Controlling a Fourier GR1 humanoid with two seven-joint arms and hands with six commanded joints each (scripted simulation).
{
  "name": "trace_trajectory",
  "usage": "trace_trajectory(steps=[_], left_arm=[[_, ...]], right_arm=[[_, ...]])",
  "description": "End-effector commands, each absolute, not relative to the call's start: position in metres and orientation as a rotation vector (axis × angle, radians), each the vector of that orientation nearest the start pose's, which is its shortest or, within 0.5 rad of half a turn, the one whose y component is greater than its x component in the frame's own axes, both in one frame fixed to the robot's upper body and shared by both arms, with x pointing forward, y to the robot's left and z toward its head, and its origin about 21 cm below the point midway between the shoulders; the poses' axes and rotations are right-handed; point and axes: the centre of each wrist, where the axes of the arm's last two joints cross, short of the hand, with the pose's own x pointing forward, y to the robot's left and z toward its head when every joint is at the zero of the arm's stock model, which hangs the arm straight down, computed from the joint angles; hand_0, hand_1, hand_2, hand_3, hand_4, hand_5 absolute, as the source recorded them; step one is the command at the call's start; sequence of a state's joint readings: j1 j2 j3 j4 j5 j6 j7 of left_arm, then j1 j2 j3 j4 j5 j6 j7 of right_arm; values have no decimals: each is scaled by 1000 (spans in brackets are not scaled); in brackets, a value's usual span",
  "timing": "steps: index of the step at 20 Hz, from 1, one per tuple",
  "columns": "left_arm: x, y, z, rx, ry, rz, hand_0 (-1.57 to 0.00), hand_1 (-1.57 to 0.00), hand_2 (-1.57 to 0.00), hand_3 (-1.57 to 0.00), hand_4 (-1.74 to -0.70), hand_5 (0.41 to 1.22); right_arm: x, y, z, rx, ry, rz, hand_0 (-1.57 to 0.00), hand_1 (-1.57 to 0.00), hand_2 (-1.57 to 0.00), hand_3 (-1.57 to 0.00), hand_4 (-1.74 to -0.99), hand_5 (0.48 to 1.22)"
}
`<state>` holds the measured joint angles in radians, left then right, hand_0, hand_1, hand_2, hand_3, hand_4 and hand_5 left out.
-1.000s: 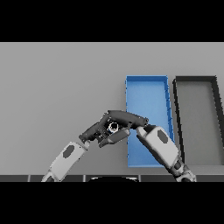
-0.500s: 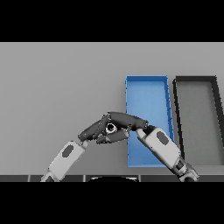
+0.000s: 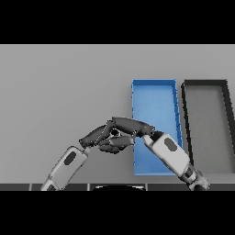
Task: Pick up the blue pipe and place it into the blue bin.
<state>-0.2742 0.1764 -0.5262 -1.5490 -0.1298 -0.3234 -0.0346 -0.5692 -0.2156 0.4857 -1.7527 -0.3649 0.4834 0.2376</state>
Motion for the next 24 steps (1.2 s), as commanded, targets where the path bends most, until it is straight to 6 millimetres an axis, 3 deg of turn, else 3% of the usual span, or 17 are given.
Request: trace_trajectory(steps=[1,6,10,12,15,19,21,24], left_arm=[[267,121,42,-426,-1621,-1054,-79,-74,-66,-72,-889,664],[268,120,44,-441,-1579,-1000,-25,-23,-21,-23,-894,576],[266,119,40,-415,-1545,-992,-10,-9,-8,-9,-901,548],[268,119,40,-411,-1532,-991,-6,-5,-5,-5,-911,534],[265,117,40,-427,-1524,-996,-3,-2,-2,-2,-915,507],[262,116,40,-426,-1510,-1003,0,0,0,0,-917,503],[262,119,39,-426,-1528,-1006,0,0,0,0,-912,502],[260,122,40,-431,-1530,-1006,1,1,1,1,-903,495]], right_arm=[[282,-97,163,820,-1657,1181,-1569,-1569,-1569,-1568,-1495,1218],[280,-97,160,873,-1653,1157,-1570,-1570,-1570,-1570,-1489,1220],[281,-100,175,913,-1619,1076,-1571,-1571,-1571,-1571,-1491,1221],[282,-102,188,941,-1595,1042,-1571,-1571,-1571,-1571,-1581,1221],[288,-114,218,992,-1569,965,-1571,-1571,-1571,-1571,-1659,1221],[300,-123,277,1077,-1632,842,-1571,-1571,-1571,-1571,-1707,1141],[306,-131,308,1036,-1740,827,-1571,-1571,-1571,-1571,-1720,1127],[324,-144,337,914,-1829,699,-1571,-1571,-1571,-1571,-1730,1110]])
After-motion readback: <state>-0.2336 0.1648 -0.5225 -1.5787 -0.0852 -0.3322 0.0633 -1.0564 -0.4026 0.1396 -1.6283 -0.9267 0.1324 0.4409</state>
